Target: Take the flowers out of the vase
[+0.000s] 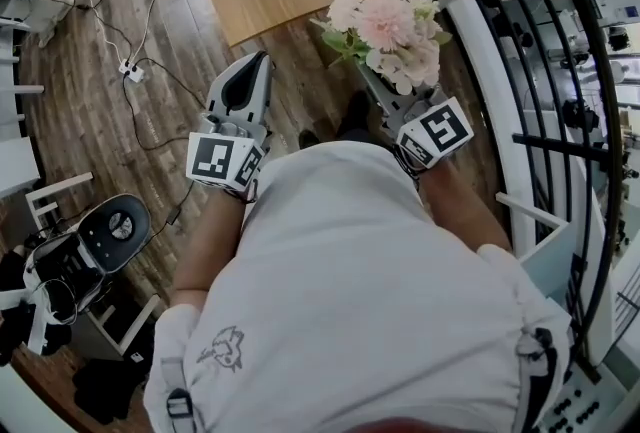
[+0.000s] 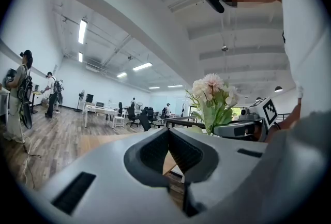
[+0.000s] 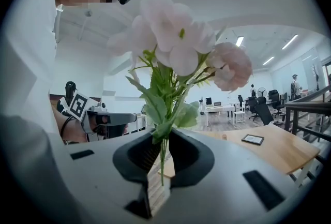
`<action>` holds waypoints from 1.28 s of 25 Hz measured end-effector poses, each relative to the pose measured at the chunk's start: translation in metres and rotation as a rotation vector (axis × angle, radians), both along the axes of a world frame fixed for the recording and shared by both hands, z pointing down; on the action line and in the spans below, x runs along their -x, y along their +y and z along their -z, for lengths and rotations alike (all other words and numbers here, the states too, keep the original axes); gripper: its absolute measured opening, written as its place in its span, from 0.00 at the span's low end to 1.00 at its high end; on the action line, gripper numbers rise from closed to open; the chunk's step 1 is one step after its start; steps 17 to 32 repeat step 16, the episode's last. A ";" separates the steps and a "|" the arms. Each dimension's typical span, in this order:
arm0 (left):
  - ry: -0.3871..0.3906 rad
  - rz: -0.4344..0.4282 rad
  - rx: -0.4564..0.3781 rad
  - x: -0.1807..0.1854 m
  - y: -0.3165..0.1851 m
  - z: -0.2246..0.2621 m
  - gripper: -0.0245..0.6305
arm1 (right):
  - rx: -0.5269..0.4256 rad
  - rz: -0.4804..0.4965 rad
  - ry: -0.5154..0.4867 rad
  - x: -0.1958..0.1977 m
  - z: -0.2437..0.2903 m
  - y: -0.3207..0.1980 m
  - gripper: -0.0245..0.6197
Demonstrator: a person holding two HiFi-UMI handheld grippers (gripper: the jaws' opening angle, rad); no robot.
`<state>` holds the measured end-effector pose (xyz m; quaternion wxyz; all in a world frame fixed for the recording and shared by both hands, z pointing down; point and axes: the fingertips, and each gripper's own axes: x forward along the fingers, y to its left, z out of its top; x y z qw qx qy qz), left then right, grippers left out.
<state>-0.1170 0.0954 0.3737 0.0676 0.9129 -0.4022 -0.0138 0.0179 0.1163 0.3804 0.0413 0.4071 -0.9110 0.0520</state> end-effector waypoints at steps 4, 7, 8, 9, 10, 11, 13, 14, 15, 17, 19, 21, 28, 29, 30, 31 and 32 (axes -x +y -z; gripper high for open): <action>0.006 -0.006 -0.007 -0.006 0.009 0.007 0.04 | -0.005 -0.003 0.005 -0.005 0.008 0.009 0.12; 0.008 -0.011 -0.012 -0.012 0.017 0.008 0.04 | -0.009 -0.006 0.006 -0.010 0.010 0.018 0.12; 0.008 -0.011 -0.011 -0.014 0.019 0.008 0.04 | -0.009 -0.007 0.004 -0.013 0.009 0.020 0.12; 0.008 -0.011 -0.012 -0.016 0.020 0.008 0.04 | -0.008 -0.008 0.001 -0.015 0.009 0.021 0.12; 0.007 -0.011 -0.013 -0.017 0.021 0.008 0.04 | -0.008 -0.008 -0.001 -0.017 0.009 0.022 0.12; 0.007 -0.011 -0.015 -0.019 0.021 0.008 0.04 | -0.008 -0.009 -0.003 -0.019 0.009 0.022 0.12; 0.007 -0.012 -0.019 -0.022 0.019 0.010 0.04 | -0.010 -0.011 -0.004 -0.023 0.012 0.020 0.12; 0.006 -0.014 -0.019 -0.024 0.018 0.011 0.04 | -0.010 -0.013 -0.004 -0.024 0.013 0.019 0.12; 0.006 -0.015 -0.018 -0.025 0.018 0.012 0.04 | -0.010 -0.014 -0.005 -0.025 0.013 0.019 0.12; 0.004 -0.016 -0.017 -0.027 0.018 0.012 0.04 | -0.011 -0.015 -0.006 -0.027 0.014 0.018 0.12; 0.004 -0.016 -0.017 -0.027 0.018 0.012 0.04 | -0.011 -0.015 -0.006 -0.027 0.014 0.018 0.12; 0.004 -0.016 -0.017 -0.027 0.018 0.012 0.04 | -0.011 -0.015 -0.006 -0.027 0.014 0.018 0.12; 0.004 -0.016 -0.017 -0.027 0.018 0.012 0.04 | -0.011 -0.015 -0.006 -0.027 0.014 0.018 0.12; 0.004 -0.016 -0.017 -0.027 0.018 0.012 0.04 | -0.011 -0.015 -0.006 -0.027 0.014 0.018 0.12; 0.004 -0.016 -0.017 -0.027 0.018 0.012 0.04 | -0.011 -0.015 -0.006 -0.027 0.014 0.018 0.12; 0.004 -0.016 -0.017 -0.027 0.018 0.012 0.04 | -0.011 -0.015 -0.006 -0.027 0.014 0.018 0.12; 0.004 -0.016 -0.017 -0.027 0.018 0.012 0.04 | -0.011 -0.015 -0.006 -0.027 0.014 0.018 0.12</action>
